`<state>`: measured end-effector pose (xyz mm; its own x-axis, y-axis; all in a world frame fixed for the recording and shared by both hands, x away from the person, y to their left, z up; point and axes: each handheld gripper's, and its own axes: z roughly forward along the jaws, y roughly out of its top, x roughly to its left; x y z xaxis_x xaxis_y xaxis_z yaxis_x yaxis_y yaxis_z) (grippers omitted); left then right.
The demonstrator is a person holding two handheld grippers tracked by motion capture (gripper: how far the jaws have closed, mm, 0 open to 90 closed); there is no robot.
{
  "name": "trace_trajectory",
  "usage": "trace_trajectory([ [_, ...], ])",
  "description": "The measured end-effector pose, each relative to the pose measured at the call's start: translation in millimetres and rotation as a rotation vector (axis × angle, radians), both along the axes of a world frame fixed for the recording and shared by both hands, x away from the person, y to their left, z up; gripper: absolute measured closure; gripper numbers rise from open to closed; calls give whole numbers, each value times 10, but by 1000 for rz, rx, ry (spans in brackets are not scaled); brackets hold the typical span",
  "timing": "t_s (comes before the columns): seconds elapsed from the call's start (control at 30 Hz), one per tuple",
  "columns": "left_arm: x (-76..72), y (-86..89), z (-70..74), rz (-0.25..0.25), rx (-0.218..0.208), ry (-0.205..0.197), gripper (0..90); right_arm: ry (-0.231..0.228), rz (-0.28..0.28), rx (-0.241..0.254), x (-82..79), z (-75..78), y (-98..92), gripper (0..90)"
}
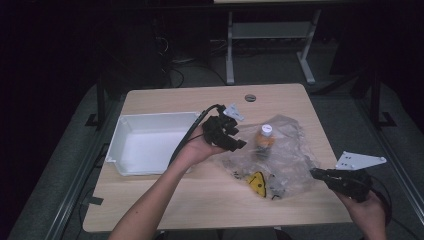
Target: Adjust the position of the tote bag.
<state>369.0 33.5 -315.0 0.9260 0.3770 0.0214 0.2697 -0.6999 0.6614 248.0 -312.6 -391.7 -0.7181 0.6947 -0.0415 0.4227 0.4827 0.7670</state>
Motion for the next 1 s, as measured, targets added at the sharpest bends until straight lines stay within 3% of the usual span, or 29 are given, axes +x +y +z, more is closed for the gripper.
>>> trace_trajectory([
  [0.27, 147, -282, -97, -5, 1, 16, 347, 3, 2, 17, 3, -7, -20, 871],
  [0.43, 233, -378, -171, -8, 35, 42, 343, -1, 6, 8, 8, -8, -30, 871],
  [0.7, 274, -425, -252, -40, 67, 71, 518, -5, 10, 13, -1, 1, -21, 871],
  [1.0, 273, -423, -269, -56, 49, 76, 697, -14, 7, 13, -8, 9, -30, 870],
])
